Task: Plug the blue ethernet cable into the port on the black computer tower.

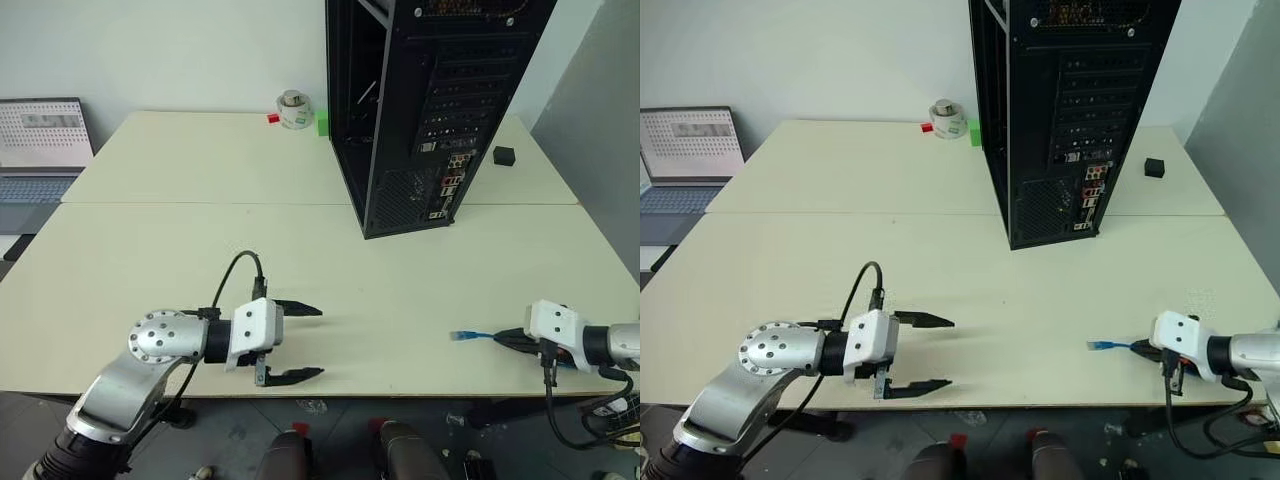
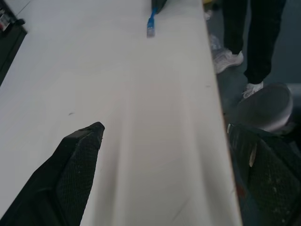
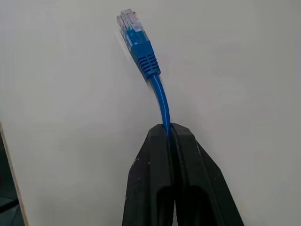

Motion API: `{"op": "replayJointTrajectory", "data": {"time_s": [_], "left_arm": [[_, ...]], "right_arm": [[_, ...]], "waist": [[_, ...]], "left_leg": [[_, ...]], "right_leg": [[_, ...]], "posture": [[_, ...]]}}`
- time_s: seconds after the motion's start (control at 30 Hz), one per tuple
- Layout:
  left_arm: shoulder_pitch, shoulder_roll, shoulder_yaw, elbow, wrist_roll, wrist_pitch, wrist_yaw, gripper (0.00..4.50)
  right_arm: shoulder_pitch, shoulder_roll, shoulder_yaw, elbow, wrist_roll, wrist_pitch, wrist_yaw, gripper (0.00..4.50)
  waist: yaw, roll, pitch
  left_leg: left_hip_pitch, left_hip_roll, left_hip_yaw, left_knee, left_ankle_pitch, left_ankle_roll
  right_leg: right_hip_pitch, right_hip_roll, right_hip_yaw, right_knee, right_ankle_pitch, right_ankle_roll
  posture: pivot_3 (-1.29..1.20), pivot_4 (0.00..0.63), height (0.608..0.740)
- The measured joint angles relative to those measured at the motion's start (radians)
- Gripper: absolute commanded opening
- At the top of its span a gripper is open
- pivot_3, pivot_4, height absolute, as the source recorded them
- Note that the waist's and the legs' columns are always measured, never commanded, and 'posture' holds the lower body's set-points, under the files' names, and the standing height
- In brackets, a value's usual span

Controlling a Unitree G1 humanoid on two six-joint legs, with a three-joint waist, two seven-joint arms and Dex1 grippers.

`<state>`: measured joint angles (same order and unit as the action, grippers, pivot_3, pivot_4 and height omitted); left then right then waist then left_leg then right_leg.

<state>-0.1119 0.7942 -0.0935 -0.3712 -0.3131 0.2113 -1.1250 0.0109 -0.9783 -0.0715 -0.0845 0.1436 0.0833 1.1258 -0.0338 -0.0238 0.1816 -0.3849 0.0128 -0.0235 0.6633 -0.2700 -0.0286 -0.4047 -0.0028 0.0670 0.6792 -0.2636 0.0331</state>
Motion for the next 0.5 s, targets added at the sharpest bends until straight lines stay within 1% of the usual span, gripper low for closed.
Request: {"op": "replayJointTrajectory", "data": {"time_s": [0.2, 0.33, 0.5], "left_arm": [[-0.060, 0.007, 0.010, 0.084, -0.001, -0.002, -0.024, 4.50], [-0.071, 0.049, 0.013, 0.149, 0.026, -0.063, -0.065, 4.50], [-0.128, 0.051, 0.011, 0.201, 0.060, -0.126, -0.080, 4.50]], "right_arm": [[-0.156, 0.064, 0.075, -0.133, 0.035, 0.120, -0.019, 0.01], [-0.213, 0.097, 0.135, -0.158, 0.035, 0.174, -0.022, 0.01], [-0.285, 0.136, 0.183, -0.162, 0.034, 0.218, -0.029, 0.01]], "waist": [[0.002, 0.000, 0.000], [0.002, 0.000, 0.000], [0.002, 0.000, 0.000]], "left_leg": [[-0.001, 0.000, -0.001, 0.000, 0.000, 0.000], [-0.001, 0.000, -0.001, 0.000, 0.000, 0.000], [-0.002, 0.000, -0.001, 0.000, 0.000, 0.000]], "right_leg": [[0.000, 0.000, -0.001, 0.000, 0.000, 0.000], [-0.001, -0.001, -0.001, 0.000, 0.000, 0.000], [-0.001, -0.001, -0.002, 0.000, 0.000, 0.000]], "posture": [[0.00, 0.150, 0.740], [0.00, 0.150, 0.740], [0.00, 0.150, 0.740]]}}
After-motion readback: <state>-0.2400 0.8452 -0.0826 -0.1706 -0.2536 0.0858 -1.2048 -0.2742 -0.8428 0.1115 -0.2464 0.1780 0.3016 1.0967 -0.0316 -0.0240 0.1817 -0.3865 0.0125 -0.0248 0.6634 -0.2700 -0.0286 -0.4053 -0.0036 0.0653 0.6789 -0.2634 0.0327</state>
